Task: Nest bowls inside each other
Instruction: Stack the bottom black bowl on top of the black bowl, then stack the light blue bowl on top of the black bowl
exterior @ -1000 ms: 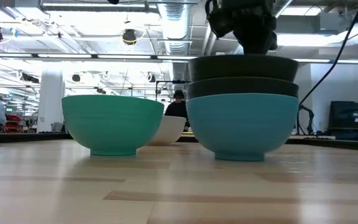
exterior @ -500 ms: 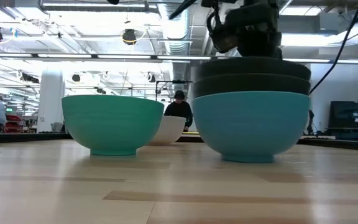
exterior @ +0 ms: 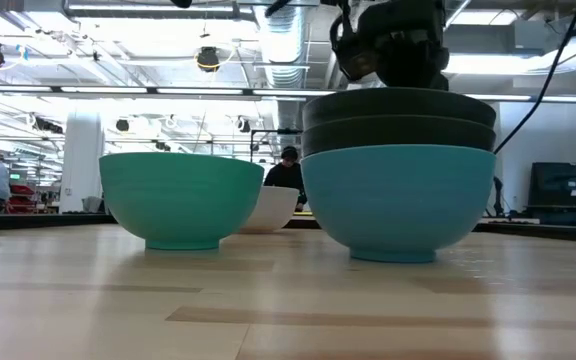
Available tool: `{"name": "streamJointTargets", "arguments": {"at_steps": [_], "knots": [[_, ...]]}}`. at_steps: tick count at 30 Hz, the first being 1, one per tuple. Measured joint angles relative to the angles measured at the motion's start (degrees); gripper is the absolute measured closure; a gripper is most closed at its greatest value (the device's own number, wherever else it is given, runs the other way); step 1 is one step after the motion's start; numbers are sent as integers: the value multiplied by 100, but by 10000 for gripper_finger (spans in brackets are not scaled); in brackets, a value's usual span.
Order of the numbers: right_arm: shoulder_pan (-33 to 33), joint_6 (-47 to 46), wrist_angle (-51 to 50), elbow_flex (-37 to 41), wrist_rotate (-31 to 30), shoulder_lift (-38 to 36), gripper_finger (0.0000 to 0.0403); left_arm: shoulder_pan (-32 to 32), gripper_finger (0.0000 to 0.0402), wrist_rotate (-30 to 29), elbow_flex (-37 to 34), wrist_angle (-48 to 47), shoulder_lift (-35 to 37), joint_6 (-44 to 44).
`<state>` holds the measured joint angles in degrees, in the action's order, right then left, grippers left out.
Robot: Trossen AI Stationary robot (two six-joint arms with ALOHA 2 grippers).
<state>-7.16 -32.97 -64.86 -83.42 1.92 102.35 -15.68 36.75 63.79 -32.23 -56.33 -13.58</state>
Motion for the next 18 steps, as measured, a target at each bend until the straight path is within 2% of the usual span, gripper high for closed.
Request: {"name": "streamJointTargets", "arguments": {"at_steps": [7, 14, 18], "knots": [[-38, 0, -448, -398, 128, -9, 311, 2, 347, -132, 0, -2, 2, 116], [-445, 279, -662, -1476, 96, -12, 310, 2, 347, -660, 0, -158, 2, 120], [-718, 452, -682, -2044, -390, -16, 310, 2, 347, -769, 0, -356, 0, 158]]}}
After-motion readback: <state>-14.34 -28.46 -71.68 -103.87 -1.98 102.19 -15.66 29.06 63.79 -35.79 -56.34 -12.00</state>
